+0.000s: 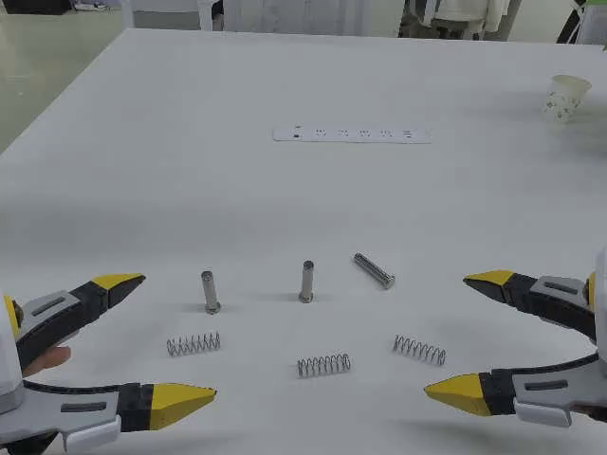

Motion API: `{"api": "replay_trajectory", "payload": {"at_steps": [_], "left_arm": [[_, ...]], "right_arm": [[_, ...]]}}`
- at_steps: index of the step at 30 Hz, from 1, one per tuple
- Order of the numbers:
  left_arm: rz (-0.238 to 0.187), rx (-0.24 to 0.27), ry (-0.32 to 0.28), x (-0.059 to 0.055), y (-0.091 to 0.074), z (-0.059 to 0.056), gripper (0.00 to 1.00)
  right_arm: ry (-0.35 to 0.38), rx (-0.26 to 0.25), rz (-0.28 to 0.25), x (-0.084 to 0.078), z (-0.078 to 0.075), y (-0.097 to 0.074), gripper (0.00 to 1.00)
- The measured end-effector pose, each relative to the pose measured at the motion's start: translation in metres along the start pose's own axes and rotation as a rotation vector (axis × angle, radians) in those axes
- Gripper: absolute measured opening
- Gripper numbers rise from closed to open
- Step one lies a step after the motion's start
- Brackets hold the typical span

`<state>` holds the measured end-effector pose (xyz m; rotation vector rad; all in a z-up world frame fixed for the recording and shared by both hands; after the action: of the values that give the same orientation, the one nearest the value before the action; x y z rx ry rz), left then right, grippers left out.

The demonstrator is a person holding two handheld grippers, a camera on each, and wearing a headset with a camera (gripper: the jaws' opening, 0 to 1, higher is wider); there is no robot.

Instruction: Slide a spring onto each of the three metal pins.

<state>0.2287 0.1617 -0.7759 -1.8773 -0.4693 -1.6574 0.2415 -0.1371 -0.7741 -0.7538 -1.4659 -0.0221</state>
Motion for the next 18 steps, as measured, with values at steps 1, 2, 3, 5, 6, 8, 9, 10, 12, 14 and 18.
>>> {"api": "replay_trajectory", "payload": {"at_steps": [1,2,3,5,6,8,9,10,12,14,18], "left_arm": [[0.001,0.0,0.001,0.0,-0.0002,0.0002,0.91],[0.001,0.0,0.001,0.0001,-0.0002,0.0002,0.91],[0.002,0.0,0.001,0.0002,-0.0002,0.0004,0.91],[0.003,0.001,0.001,0.0005,-0.0002,0.0009,0.91],[0.002,0.001,0.001,0.0006,-0.0002,0.001,0.91],[0.002,0.001,0.001,0.001,0.0001,0.0012,0.91],[0.003,0.0,0.002,0.0011,0.0004,0.0013,0.91],[0.003,0.0,0.002,0.0011,0.0006,0.0014,0.91],[0.003,-0.001,0.002,0.0012,0.001,0.0015,0.91],[0.003,-0.002,0.002,0.0012,0.0014,0.0016,0.91],[0.004,-0.001,0.002,0.0013,0.0014,0.0018,0.91]], "right_arm": [[0.0,0.0,0.002,-0.0002,-0.0002,-0.0001,0.8],[0.0,0.0,0.003,-0.0003,-0.0006,-0.0001,0.8],[-0.001,-0.001,0.003,-0.0003,-0.0011,-0.0002,0.8],[0.0,-0.001,0.003,0.0,-0.0018,-0.0001,0.8],[-0.001,-0.001,0.003,0.0001,-0.0019,0.0001,0.8],[-0.001,0.002,0.003,0.0003,-0.002,0.0006,0.8],[-0.003,0.003,0.006,0.0004,-0.0022,0.0011,0.8],[-0.004,0.004,0.006,0.0006,-0.0022,0.0014,0.8],[-0.003,0.006,0.005,0.0012,-0.0025,0.002,0.8],[-0.007,0.007,0.006,0.0018,-0.0029,0.0023,0.8],[-0.007,0.011,0.007,0.002,-0.0034,0.0029,0.8]]}}
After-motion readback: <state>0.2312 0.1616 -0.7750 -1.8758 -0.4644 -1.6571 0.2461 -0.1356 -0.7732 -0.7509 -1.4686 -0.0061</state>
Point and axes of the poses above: the centre of the closed fingertips' face, and the gripper's own axes: y roughly forward along the fingers, z roughly to its left, x roughly out of its top, the point moved 5 cm from there along -y, roughly backward along the fingers, and after that the axes turned 4 degrees about -z, right-handed, at the moved point
